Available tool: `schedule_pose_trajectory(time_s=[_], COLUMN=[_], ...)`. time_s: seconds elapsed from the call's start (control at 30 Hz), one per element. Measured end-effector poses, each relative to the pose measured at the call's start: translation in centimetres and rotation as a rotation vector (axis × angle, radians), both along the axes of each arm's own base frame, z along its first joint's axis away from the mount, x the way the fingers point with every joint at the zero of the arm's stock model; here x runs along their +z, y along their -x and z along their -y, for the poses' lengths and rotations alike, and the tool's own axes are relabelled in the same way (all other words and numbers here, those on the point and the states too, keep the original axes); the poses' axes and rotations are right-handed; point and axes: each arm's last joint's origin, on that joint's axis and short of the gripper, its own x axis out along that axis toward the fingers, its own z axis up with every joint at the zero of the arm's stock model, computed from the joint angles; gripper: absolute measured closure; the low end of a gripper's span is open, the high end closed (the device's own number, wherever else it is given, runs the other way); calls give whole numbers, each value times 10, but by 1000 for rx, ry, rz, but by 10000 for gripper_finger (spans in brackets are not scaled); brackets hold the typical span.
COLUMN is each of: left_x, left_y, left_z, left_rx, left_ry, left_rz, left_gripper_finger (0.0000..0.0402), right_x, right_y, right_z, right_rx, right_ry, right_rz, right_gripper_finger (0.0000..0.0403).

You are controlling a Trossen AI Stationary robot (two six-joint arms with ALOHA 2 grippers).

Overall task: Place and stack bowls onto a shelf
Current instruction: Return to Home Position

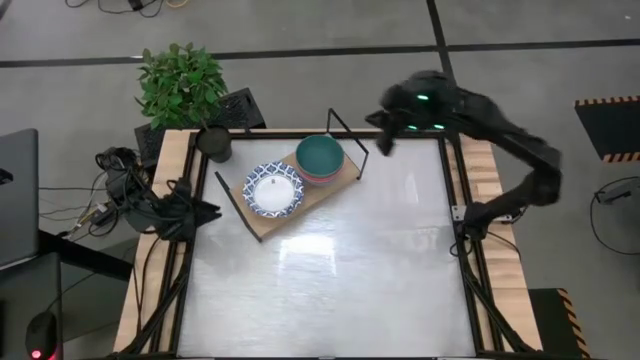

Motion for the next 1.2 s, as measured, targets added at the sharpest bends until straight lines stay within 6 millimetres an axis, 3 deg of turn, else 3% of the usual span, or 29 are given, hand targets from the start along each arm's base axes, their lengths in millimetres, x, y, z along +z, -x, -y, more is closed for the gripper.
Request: schedule_pose_trajectory(time_s=[0.1,0.23,0.37,0.47,0.6,0.9,1.07,1.2], left_x=[-1,-1,0,6,18,51,39,24], left_y=[0,0,0,-2,-5,1,8,1], left_z=[1,3,1,-1,1,-1,-8,-2], left_rx=[-38,-113,-77,-1,35,-175,-165,-151], left_ry=[15,-27,-113,-247,-351,-422,-423,-429], left_rz=[-20,-48,-21,45,138,373,402,360], left_gripper_finger=[251,251,251,251,251,251,251,251], right_x=[16,19,15,2,-30,-110,-155,-182], right_y=[37,82,110,118,125,154,156,157], right_z=[-23,-48,-73,-85,-93,-102,-105,-106], right_rx=[61,40,161,242,289,316,325,339], right_ry=[72,-45,-63,-27,5,-60,-123,-160], right_rz=[-33,-60,9,140,308,590,693,750], right_gripper_finger=[354,354,354,353,353,353,353,353])
